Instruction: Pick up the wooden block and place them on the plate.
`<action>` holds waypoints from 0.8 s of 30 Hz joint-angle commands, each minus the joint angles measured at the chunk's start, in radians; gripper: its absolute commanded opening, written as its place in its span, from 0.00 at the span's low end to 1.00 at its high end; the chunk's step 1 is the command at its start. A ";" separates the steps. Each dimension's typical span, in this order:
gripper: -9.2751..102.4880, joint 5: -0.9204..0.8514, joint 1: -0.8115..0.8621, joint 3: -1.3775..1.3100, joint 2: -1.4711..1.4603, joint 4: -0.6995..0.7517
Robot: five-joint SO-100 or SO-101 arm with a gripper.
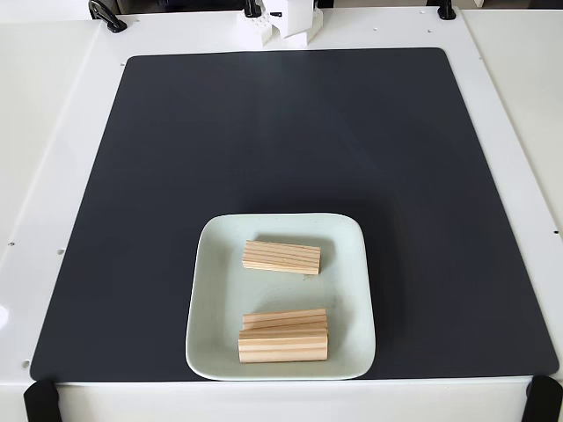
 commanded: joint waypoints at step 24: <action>0.08 0.687 0.417 -0.445 -1.008 -0.035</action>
